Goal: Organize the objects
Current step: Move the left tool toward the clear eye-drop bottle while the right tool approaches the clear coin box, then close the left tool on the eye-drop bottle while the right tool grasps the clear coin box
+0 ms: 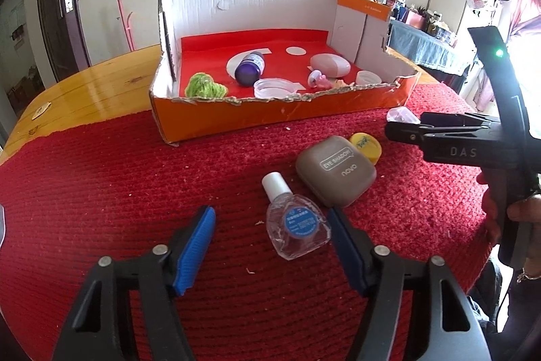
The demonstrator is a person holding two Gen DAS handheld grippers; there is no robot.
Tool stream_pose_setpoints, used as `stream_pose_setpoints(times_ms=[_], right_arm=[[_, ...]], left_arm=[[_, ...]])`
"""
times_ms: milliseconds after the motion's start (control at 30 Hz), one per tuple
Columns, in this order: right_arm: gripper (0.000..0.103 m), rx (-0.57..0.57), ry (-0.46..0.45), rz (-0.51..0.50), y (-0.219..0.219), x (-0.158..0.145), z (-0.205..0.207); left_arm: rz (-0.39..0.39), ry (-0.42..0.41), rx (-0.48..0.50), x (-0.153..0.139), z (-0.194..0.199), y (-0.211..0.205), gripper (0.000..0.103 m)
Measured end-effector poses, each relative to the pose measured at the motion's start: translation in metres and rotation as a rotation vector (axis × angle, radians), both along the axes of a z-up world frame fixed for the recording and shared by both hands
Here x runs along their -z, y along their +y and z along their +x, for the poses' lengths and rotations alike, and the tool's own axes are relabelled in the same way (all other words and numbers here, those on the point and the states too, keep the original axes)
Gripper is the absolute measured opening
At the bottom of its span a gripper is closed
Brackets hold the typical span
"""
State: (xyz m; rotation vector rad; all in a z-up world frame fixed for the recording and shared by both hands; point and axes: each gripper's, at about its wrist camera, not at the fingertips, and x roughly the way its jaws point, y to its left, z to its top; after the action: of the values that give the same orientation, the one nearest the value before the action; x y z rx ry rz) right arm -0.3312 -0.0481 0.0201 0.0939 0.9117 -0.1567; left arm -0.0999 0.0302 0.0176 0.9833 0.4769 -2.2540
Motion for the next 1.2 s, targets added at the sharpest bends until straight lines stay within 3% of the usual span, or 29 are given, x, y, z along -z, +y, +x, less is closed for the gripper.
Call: stream_pose_setpoints(times_ms=[100,300,333,400,933,1200], right_arm=[[0.084,-0.008,0.001,-0.006,0.001,0.0,0.001],[0.082,-0.026,0.005,-0.019,0.005,0.0,0.002],[0.082,-0.091,0.005,-0.019,0.005,0.0,0.002],[0.082,-0.093,0.005,-0.019,0.005,0.0,0.002],[0.079,-0.106,0.002,-0.008,0.006,0.0,0.003],[0.079,-0.115,-0.002,-0.004,0.006,0.0,0.003]], left_arm=[[0.003,0.006,0.014,0.0,-0.001,0.003,0.058],[-0.004,0.001,0.023,0.0,-0.004,0.002,0.053],[-0.004,-0.001,0.022,-0.001,-0.004,0.001,0.051],[-0.007,-0.005,0.018,-0.001,-0.006,-0.004,0.048],[0.077,0.037,0.009,-0.003,0.003,-0.012,0.048],[0.04,0.032,0.005,0.0,0.0,-0.005,0.048]])
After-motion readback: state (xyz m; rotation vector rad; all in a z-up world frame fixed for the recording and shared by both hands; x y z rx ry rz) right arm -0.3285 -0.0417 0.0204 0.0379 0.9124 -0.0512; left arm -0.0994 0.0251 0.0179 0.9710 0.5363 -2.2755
